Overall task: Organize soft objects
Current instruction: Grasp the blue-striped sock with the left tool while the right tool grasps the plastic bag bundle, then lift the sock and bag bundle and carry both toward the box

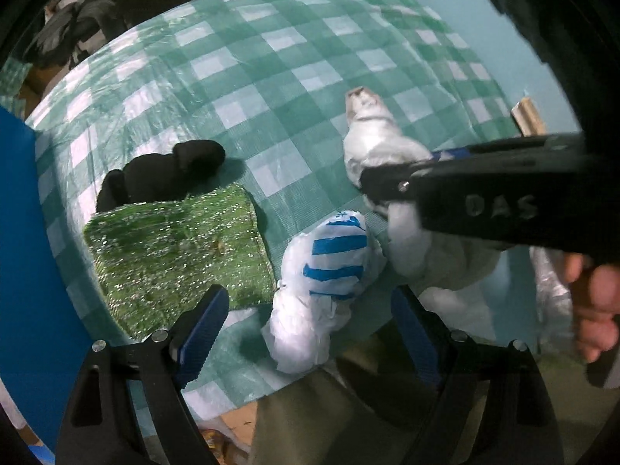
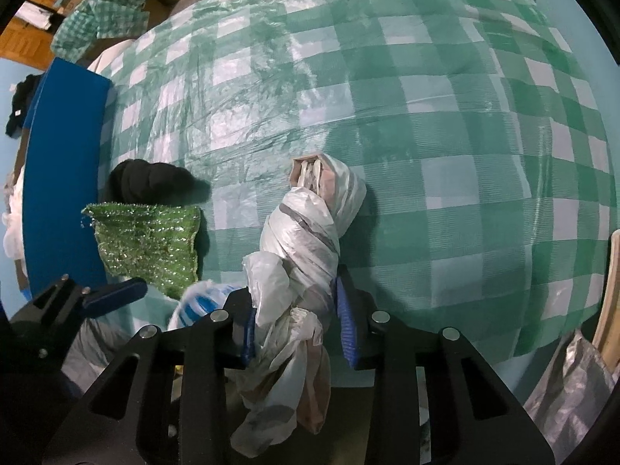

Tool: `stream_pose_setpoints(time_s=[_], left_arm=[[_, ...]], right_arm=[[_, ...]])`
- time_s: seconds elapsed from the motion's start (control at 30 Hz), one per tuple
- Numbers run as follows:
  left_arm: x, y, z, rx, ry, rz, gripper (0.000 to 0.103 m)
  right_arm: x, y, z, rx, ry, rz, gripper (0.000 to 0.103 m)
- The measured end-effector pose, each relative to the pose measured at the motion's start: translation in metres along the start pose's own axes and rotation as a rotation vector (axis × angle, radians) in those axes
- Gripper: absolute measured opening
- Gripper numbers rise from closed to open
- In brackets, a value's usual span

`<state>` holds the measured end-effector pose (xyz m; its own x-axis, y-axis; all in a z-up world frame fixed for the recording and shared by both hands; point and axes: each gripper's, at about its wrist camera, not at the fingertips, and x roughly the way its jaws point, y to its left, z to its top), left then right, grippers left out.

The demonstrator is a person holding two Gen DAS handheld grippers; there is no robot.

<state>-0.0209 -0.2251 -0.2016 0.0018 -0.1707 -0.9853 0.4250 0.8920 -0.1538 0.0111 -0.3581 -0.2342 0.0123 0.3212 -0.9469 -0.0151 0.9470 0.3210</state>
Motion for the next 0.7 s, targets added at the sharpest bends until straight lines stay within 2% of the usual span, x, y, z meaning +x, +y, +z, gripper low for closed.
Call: stream_pose_setpoints(time_s=[0.07,0.23,0.3,0.33,0.47,0.7], left_arm=[[0.004,-0.004,0.001,0.006,0.0,0.015,0.085],[0.015,-0.012,0.006,0.015,0.007,0.033,0.063],[0.018,-0.016,0.008,0.023,0.013,0.036,0.05],[0.02,-0.018,0.009,0.025,0.018,0.044,0.048],[0.022,-0.021,0.013,0.016,0.009,0.05,0.041],[0.01,-0.022,0.026,0.006,-0.016,0.055,0.039]], right_arm=[[-0.003,-0.003,-0.001,-0.001,-0.006,-0.003,0.031],[-0.009,-0.013,-0.006,0.006,-0.019,-0.002,0.031],[-0.011,-0.017,-0.007,0.009,-0.022,0.0,0.032],[-0.012,-0.018,-0.007,0.01,-0.024,0.001,0.032],[-0.015,-0.022,-0.008,0.011,-0.032,0.0,0.032],[-0.024,-0.027,-0.009,0.009,-0.056,-0.003,0.032]])
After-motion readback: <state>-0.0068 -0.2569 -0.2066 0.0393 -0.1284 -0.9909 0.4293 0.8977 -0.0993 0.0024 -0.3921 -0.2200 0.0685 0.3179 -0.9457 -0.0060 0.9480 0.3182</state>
